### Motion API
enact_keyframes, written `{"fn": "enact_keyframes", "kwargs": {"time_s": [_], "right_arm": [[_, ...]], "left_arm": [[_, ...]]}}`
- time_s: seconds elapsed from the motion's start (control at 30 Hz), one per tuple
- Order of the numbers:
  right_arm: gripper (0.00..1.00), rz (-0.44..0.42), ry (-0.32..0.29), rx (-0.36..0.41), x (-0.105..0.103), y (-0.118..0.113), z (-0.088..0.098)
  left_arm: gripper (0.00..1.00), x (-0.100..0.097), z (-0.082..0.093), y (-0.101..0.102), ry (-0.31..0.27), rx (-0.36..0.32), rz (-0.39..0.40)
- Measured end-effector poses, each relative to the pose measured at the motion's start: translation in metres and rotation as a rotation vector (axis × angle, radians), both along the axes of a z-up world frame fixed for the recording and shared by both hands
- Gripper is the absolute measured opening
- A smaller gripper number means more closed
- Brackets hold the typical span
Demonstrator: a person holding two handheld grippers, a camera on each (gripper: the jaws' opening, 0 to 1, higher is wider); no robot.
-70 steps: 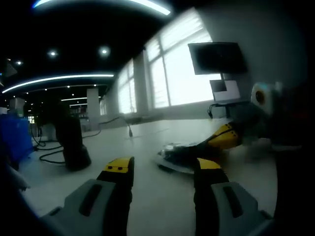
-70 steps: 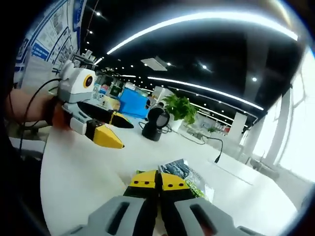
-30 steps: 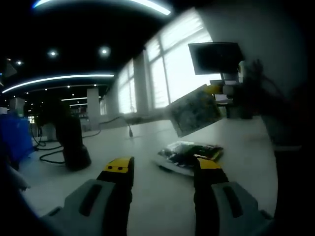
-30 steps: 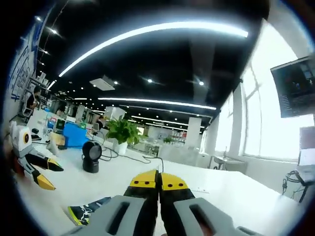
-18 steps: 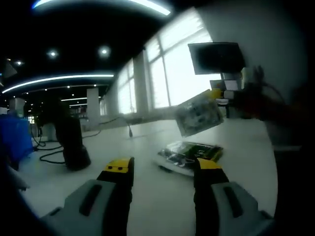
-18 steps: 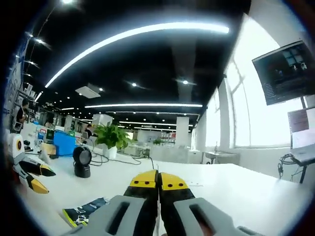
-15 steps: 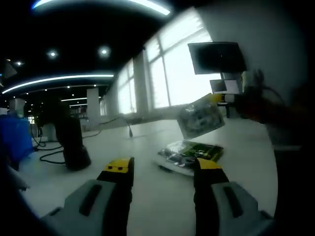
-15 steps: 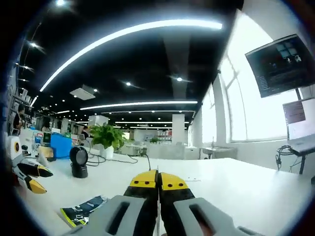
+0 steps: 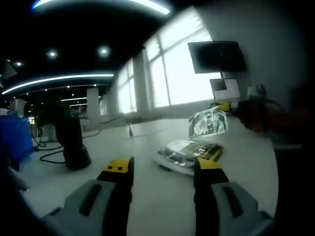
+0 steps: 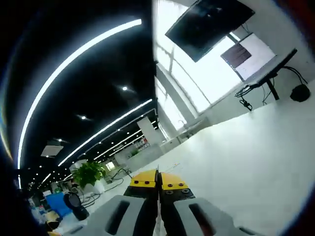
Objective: Clip sheet goods on table flip sheet goods clip sheet goods scan sheet goods put sheet goods back to table
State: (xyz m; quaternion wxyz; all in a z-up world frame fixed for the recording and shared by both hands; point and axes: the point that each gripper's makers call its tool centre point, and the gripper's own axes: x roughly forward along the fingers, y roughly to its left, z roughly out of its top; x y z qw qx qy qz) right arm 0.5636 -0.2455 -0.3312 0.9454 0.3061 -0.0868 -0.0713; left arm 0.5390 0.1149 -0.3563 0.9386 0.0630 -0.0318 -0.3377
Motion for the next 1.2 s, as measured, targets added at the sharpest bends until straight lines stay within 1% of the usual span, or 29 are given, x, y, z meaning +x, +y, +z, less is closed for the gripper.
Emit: {"fn": "enact_keyframes", "kwargs": {"time_s": [0.03,0.07,0.1,0.23,0.27,0.3,0.33,0.5,0.63,0.67,0.73,0.9,0.93,1.03,1.1,1.13,1.2], "right_arm": [[0.0,-0.004,-0.008,0.06,-0.001,-0.002,-0.002],[0.0,0.033,-0.019,0.109,0.0,0.004,-0.003],[0.0,-0.002,-0.006,0.106,-0.001,-0.004,-0.008],[0.0,-0.035,0.007,0.134,-0.003,-0.008,-0.015],[0.0,-0.042,0.007,0.133,-0.004,-0.009,-0.015],[0.0,-0.056,-0.004,0.145,-0.005,-0.013,-0.014],[0.0,-0.066,-0.001,0.164,-0.006,-0.015,-0.016],[0.0,-0.052,0.021,0.233,-0.008,-0.014,-0.025],[0.0,-0.059,0.027,0.236,-0.011,-0.011,-0.027],[0.0,-0.057,0.03,0.247,-0.012,-0.01,-0.027],[0.0,-0.033,0.044,0.334,-0.012,-0.006,-0.032],[0.0,-0.031,0.06,0.33,-0.017,-0.005,-0.036],[0.05,-0.02,0.047,0.346,-0.017,-0.003,-0.035],[0.22,-0.009,0.048,0.334,-0.014,-0.005,-0.036],[0.27,0.004,0.06,0.347,-0.013,-0.003,-0.04],[0.31,0.011,0.055,0.361,-0.013,-0.003,-0.039],[0.37,0.014,0.054,0.359,-0.013,-0.002,-0.039]], "left_arm": [[0.41,0.0,0.0,0.0,0.0,0.001,0.0],[0.41,0.0,0.0,0.0,0.0,0.002,0.0],[0.41,0.0,0.0,0.0,0.001,0.002,0.0],[0.41,0.0,-0.001,-0.001,0.001,0.006,0.0],[0.41,0.0,-0.001,-0.001,0.001,0.007,0.0],[0.41,0.0,-0.001,-0.001,0.001,0.007,0.0],[0.41,0.0,-0.001,-0.001,0.001,0.007,0.0],[0.41,-0.001,-0.001,-0.001,0.0,0.009,0.0],[0.41,-0.002,0.0,-0.002,-0.001,0.01,-0.001],[0.41,-0.002,0.0,-0.003,-0.001,0.012,0.0],[0.41,-0.002,0.0,-0.003,-0.001,0.012,0.0],[0.41,-0.001,-0.001,-0.002,-0.002,0.014,0.0],[0.41,-0.001,-0.001,-0.003,-0.001,0.013,-0.001],[0.41,-0.001,0.0,-0.003,-0.002,0.016,-0.002],[0.41,0.0,-0.001,-0.003,-0.003,0.017,-0.001],[0.41,0.0,0.0,-0.003,-0.003,0.017,-0.001],[0.41,0.0,0.0,-0.003,-0.002,0.014,-0.002]]}}
